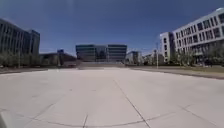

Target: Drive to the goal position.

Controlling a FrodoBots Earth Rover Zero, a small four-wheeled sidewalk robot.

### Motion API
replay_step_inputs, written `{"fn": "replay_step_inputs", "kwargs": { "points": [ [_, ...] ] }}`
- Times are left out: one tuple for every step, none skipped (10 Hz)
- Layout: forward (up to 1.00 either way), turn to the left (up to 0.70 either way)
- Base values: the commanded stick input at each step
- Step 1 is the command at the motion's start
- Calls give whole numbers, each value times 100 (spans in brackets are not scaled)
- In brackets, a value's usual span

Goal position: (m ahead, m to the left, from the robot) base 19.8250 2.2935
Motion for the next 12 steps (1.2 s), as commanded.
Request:
{"fn": "replay_step_inputs", "kwargs": {
  "points": [
    [70, 0],
    [70, 0],
    [70, 0],
    [70, 0],
    [70, 0],
    [70, 0],
    [70, 0],
    [70, 0],
    [70, 0],
    [70, 0],
    [70, 0],
    [70, 0]
  ]
}}
